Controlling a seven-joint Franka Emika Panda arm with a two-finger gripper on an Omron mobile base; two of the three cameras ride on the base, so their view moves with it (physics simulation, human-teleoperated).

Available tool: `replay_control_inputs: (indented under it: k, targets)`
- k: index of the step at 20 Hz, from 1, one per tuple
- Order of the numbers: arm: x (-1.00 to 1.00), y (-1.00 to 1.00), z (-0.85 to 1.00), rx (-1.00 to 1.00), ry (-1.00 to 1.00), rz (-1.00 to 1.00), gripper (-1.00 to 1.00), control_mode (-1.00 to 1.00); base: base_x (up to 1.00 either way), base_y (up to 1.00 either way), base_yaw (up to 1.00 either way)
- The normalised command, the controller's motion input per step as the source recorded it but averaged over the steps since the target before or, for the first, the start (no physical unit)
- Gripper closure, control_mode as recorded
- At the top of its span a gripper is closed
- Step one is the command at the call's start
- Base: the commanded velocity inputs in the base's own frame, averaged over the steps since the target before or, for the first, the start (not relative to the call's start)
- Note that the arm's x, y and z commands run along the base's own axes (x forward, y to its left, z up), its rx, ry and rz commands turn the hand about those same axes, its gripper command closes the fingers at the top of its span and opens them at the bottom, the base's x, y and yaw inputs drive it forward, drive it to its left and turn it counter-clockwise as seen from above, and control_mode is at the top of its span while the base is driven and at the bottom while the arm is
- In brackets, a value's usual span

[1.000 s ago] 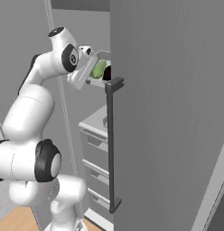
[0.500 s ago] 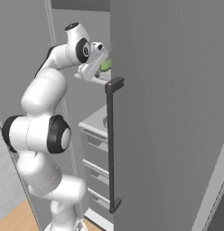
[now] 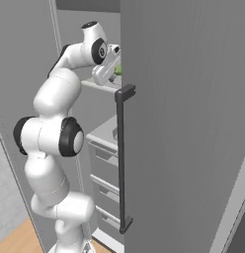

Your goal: Take the meat container that has the steak and place it on the second highest rack of the freezer. Then take the vegetable container that has the avocado and corn and place it on the highest rack of the freezer.

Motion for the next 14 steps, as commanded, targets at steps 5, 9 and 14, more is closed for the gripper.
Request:
replay_control_inputs:
  k: [5, 9, 14]
  targets:
    - [0.04, 0.0, -0.2, 0.0, -0.07, 0.0, -1.0, -1.0, 0.0, 0.0, 0.0]
    - [0.04, 0.0, -0.07, 0.0, -0.14, 0.0, -1.0, -1.0, 0.0, 0.0, 0.0]
    - [0.11, 0.04, -0.05, 0.0, -0.17, 0.0, -1.0, -1.0, 0.0, 0.0, 0.0]
